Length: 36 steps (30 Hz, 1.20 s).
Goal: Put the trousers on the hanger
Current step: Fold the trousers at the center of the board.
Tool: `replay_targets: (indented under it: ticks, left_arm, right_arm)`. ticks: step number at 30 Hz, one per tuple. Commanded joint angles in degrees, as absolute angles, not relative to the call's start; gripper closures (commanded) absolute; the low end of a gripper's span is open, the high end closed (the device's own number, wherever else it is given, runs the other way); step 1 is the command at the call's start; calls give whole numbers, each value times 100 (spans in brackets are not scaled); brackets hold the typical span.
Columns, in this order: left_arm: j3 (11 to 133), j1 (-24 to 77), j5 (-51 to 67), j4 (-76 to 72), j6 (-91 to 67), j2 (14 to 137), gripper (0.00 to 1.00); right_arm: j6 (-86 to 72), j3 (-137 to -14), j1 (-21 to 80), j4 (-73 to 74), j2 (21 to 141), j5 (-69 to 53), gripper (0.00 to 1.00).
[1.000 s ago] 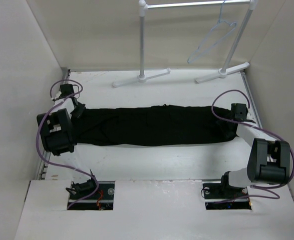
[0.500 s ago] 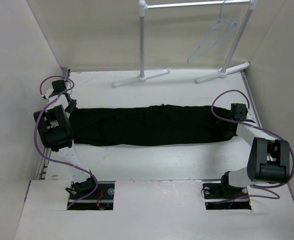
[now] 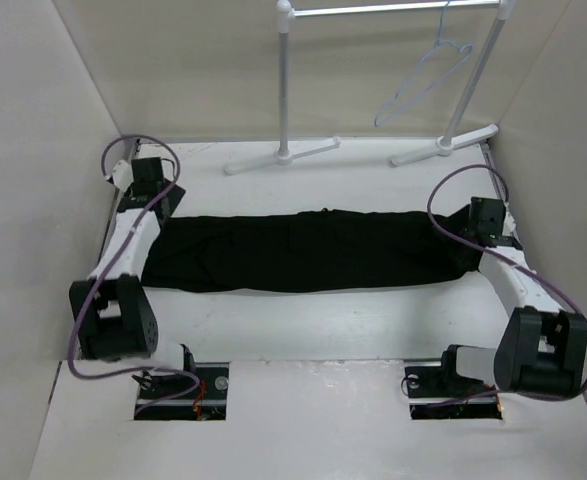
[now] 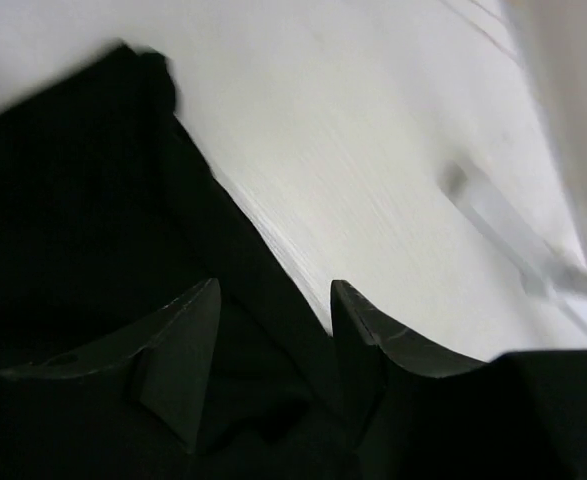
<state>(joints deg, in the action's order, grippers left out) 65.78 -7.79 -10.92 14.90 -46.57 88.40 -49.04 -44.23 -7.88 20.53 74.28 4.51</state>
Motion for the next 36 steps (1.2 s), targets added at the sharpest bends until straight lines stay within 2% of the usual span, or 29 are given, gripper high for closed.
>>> replay_targets:
  ticks: [1,6,11,18,24,25,26,29,30,33,36]
  left_arm:
    - [5978,-218,-1274,1626,-4755,8009,54]
    - [5318,706,-1240,1626,-4755,7296,53]
    - [4923,1278,-1020,1591,-4799,6979,53]
    - [4676,1454,-782,1573,-4860,6759,53]
    - [4605,1349,-756,1644,-4860,6452,53]
    - [4597,1314,-756,1652,-4869,6425,53]
    - [4605,1288,-756,1670,-4869,6399,53]
    - [4658,1200,-756,1740,-4895,6285,53]
    - [4693,1165,-765,1784,-4896,6223,53]
    - [4755,1112,-782,1846,-4887,6109,53]
    - [4886,1173,-765,1898,-4887,6108,53]
  right_arm:
    - [-4843,-4606,-988,2214,6875,299,22]
    - [-5141,-4123,-1726,2478,6259,509,18]
    - [-5273,-3762,-2263,2435,6301,457,13]
    - [-5369,-3762,-2500,1855,7355,255,10]
    - [-5897,-4157,-2474,1626,8330,193,15]
    - [-5984,-4201,-2448,1591,8523,176,16]
    - [-6064,-4245,-2422,1513,8699,124,23]
    - [-6179,-4298,-2246,1389,8912,184,54]
    - [-6214,-4307,-2220,1415,8860,245,69]
    - [-6135,-4315,-2123,1432,8282,640,81]
    - [-5819,-4569,-2079,1765,7412,1167,83]
